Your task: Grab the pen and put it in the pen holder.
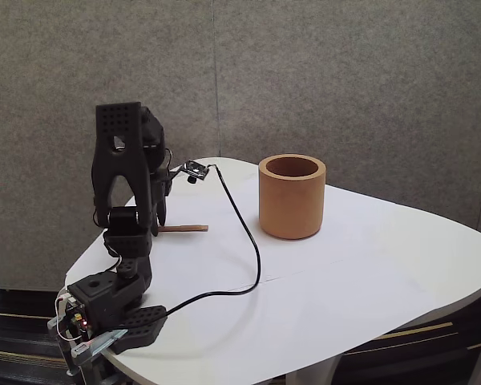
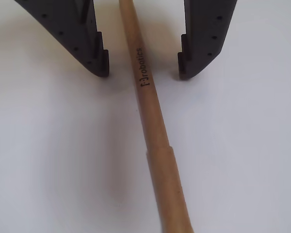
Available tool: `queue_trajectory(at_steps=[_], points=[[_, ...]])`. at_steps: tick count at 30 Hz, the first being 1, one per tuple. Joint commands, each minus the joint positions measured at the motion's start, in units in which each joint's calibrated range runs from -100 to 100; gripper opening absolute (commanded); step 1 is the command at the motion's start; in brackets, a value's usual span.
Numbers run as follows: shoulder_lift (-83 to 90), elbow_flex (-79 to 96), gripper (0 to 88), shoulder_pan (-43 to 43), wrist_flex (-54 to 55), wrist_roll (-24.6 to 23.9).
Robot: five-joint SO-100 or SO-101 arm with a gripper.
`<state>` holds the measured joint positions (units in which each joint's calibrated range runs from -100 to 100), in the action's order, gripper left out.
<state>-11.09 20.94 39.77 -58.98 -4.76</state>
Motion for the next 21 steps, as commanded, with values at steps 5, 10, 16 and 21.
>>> queue_trajectory(at_steps=[5, 10, 16, 21], points=[[-0.1, 1.7, 19.7, 0.3, -0.3, -0.2], [-0.1, 1.2, 5.0, 0.3, -0.3, -0.2], [-0.1, 1.2, 0.7, 0.3, -0.3, -0.3], [-0.1, 1.2, 0.7, 0.3, -0.3, -1.0]])
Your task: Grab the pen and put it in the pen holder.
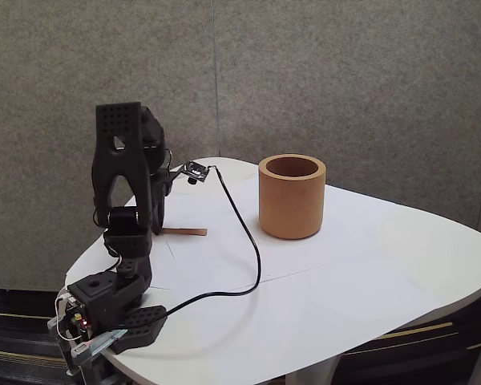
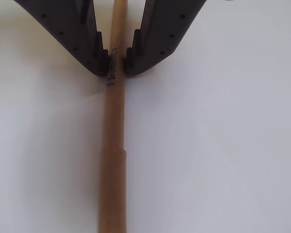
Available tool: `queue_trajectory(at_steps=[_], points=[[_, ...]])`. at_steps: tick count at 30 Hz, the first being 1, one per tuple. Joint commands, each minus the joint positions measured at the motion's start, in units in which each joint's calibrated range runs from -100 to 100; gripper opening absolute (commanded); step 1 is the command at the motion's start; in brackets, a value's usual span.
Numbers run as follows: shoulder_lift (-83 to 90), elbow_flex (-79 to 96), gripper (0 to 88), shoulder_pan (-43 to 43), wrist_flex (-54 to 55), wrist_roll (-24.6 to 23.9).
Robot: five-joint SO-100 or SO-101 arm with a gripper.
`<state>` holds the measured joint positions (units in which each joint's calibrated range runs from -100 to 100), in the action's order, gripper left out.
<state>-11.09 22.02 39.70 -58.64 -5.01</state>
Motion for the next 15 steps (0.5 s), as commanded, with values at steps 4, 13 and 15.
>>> queue_trajectory(at_steps=[4, 13, 15], points=[[-0.1, 0.1, 0.7, 0.3, -0.6, -0.7], [-0.1, -0.1, 0.7, 0.0, -0.6, -0.7], [0.3, -0.1, 0.7, -0.3, -0.6, -0.7]])
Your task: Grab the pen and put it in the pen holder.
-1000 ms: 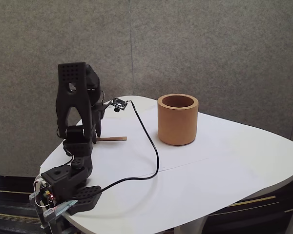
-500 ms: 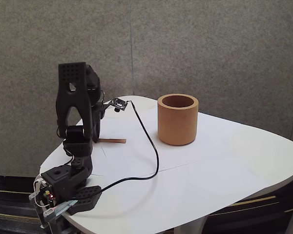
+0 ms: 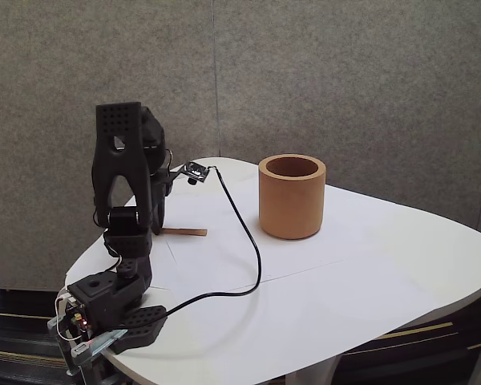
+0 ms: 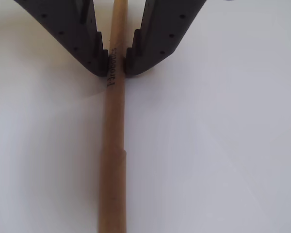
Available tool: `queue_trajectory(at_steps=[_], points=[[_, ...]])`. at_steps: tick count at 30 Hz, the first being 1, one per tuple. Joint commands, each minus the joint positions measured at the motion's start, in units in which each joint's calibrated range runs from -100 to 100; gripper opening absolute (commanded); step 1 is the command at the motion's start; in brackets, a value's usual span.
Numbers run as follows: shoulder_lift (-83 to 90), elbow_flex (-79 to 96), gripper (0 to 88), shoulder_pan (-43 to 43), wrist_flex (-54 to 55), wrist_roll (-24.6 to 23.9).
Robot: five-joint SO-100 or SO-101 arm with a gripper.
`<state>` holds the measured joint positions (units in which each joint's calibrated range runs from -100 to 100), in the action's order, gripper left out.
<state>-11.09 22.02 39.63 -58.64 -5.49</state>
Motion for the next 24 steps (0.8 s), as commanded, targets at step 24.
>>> queue_trajectory(at_steps=[24], points=[[4.2, -28.7, 0.7, -4.5, -20.3, 0.3]])
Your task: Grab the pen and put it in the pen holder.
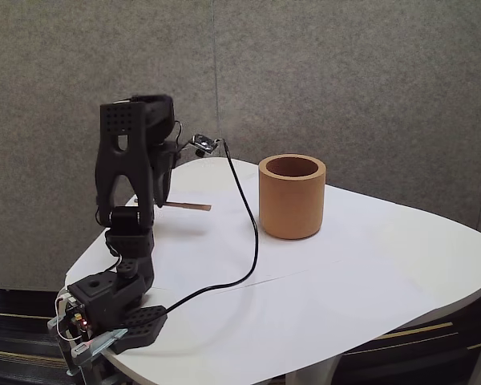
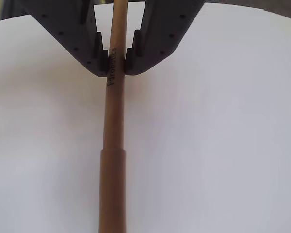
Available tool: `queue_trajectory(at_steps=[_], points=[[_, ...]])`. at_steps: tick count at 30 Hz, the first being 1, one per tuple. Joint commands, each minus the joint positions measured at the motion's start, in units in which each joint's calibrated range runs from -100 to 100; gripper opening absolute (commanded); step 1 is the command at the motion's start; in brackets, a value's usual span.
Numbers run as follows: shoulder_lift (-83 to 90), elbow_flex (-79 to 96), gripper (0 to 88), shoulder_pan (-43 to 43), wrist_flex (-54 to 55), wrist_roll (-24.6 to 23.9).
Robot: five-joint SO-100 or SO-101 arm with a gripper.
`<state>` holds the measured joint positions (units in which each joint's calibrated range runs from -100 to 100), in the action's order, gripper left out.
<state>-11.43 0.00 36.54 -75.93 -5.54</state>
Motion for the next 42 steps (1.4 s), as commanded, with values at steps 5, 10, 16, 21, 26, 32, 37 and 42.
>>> queue_trajectory(at_steps=[5, 10, 16, 21, 26, 32, 37, 42], points=[[11.1, -8.5, 0.7, -6.2, -3.6, 3.6], [17.6, -8.5, 0.7, -11.0, -3.6, 7.5], [24.2, -8.5, 0.7, -16.6, -3.6, 13.7], [28.5, -8.5, 0.7, -20.7, -3.6, 19.7], [32.5, -8.6, 0.7, -25.3, -2.7, 26.9], [34.7, -8.6, 0.7, -30.4, 1.3, 33.8], [34.7, -8.5, 0.7, -33.3, 14.4, 39.2], [34.7, -5.8, 0.7, -34.0, 26.1, 44.3]])
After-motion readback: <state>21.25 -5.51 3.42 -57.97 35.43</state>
